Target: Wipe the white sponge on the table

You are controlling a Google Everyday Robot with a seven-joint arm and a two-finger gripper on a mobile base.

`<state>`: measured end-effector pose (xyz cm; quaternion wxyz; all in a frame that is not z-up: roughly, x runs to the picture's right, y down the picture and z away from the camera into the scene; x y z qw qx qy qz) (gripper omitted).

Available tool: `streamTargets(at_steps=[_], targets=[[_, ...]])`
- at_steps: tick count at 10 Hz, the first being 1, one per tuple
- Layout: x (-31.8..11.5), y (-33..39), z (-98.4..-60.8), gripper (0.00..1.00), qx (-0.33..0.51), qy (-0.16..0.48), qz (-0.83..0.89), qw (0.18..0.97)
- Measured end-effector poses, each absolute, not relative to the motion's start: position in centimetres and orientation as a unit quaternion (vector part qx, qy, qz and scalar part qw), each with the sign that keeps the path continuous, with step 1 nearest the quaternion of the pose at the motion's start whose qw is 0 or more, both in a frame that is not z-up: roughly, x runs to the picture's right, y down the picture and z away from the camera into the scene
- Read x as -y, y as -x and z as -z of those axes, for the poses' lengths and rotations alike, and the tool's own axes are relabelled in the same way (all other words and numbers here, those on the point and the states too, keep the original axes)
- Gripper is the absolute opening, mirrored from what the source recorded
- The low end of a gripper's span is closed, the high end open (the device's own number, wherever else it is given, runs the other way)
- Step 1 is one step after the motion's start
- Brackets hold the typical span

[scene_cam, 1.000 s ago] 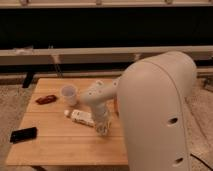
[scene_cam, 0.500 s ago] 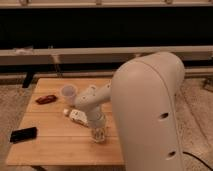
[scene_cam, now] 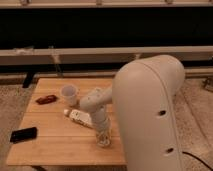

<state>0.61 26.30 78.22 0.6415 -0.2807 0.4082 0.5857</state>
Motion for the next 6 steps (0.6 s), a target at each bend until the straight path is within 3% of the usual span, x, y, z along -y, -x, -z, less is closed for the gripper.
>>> streamTargets(at_steps=[6], targets=[[-24.5, -8.4, -79.9, 0.0, -0.428, 0.281, -0.66, 0.549]])
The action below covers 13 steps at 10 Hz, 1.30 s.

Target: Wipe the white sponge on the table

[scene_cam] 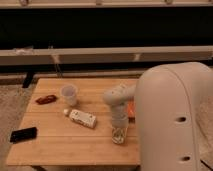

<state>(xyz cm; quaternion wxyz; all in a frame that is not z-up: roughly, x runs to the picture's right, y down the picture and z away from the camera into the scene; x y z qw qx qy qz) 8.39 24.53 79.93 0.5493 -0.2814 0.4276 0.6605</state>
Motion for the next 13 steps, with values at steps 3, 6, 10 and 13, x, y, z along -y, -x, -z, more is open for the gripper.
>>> streamTargets(at_steps=[3, 6, 10, 13], targets=[[-22.0, -7.1, -81.1, 0.0, -0.417, 0.279, -0.662, 0.557], [-19.9, -2.5, -81.7, 0.0, -0.401, 0.279, -0.642, 0.591], [-20.9, 2.9, -80.6, 0.0, -0.389, 0.292, -0.587, 0.648], [-23.1, 3.0, -78.6, 0.0, -0.386, 0.301, -0.551, 0.676]])
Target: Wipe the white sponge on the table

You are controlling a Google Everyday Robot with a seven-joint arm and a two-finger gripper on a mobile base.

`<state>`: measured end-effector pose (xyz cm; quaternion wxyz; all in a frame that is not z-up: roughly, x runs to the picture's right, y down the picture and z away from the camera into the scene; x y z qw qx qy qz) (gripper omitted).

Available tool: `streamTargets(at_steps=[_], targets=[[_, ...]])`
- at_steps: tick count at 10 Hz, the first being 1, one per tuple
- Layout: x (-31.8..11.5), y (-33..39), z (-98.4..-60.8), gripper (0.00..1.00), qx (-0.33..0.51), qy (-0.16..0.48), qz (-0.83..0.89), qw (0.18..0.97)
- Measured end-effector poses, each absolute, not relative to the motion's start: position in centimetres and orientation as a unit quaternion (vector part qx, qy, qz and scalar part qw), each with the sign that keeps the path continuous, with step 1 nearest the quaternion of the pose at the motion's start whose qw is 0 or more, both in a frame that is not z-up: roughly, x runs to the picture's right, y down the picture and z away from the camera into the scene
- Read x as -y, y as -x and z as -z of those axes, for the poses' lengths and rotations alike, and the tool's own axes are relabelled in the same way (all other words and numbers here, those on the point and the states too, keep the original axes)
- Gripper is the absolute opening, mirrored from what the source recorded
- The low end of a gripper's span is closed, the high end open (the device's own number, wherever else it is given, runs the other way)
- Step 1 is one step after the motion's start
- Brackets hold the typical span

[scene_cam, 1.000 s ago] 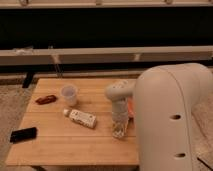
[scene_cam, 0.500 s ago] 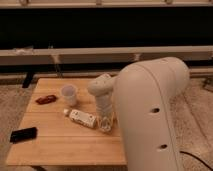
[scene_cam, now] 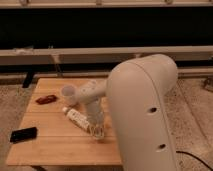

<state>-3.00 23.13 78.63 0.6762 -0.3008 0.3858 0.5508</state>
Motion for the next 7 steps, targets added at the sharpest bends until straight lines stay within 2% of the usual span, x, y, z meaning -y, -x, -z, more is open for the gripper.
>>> streamTargets(at_steps=[2, 4, 5, 7], targets=[[-24.5, 1.1, -77.3, 0.0, -0.384, 0.302, -0.541, 0.684], [-25.3, -1.3, -76.6, 0.08, -0.387, 0.299, -0.545, 0.681], [-25.6, -3.3, -76.3, 0.03, -0.384, 0.297, -0.547, 0.682], [-25.1, -2.7, -76.6, 0.01, -0.38, 0.296, -0.545, 0.686]])
